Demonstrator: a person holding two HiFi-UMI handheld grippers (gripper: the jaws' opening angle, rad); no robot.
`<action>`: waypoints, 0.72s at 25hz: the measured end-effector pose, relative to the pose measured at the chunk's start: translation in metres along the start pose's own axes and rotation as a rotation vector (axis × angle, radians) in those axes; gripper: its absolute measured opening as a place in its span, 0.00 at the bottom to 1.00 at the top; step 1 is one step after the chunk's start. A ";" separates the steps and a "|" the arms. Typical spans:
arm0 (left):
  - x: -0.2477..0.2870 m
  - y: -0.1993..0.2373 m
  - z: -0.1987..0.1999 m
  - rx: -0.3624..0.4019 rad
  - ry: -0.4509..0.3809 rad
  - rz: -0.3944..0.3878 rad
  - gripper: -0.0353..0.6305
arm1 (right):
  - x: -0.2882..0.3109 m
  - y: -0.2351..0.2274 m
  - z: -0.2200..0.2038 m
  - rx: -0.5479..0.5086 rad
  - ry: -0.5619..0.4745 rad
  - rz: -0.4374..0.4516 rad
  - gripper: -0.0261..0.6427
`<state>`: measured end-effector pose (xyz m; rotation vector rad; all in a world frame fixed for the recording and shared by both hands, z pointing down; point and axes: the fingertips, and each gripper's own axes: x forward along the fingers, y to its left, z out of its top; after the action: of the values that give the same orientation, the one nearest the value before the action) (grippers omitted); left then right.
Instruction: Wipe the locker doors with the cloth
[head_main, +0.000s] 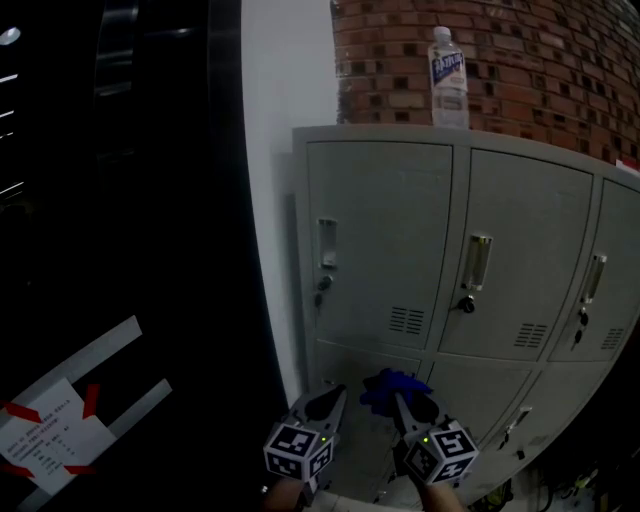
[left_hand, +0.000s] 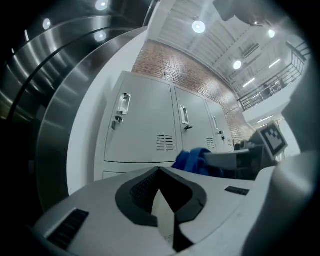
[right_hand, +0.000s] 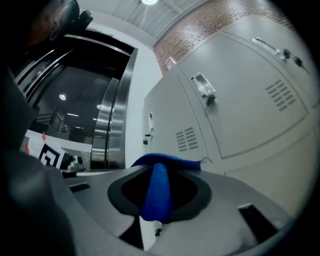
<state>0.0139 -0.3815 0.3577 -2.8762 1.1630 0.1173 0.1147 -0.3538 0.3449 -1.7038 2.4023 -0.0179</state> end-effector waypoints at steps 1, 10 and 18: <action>0.003 0.008 0.005 0.012 0.000 0.015 0.05 | 0.021 0.009 0.021 -0.011 -0.028 0.031 0.18; 0.008 0.061 0.049 0.044 -0.006 0.099 0.05 | 0.216 0.081 0.261 -0.138 -0.174 0.064 0.18; -0.009 0.084 0.062 0.073 -0.030 0.114 0.05 | 0.254 0.102 0.358 -0.276 -0.230 -0.058 0.18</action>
<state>-0.0542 -0.4320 0.2966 -2.7359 1.2976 0.1187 -0.0013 -0.5202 -0.0575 -1.7743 2.2676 0.4951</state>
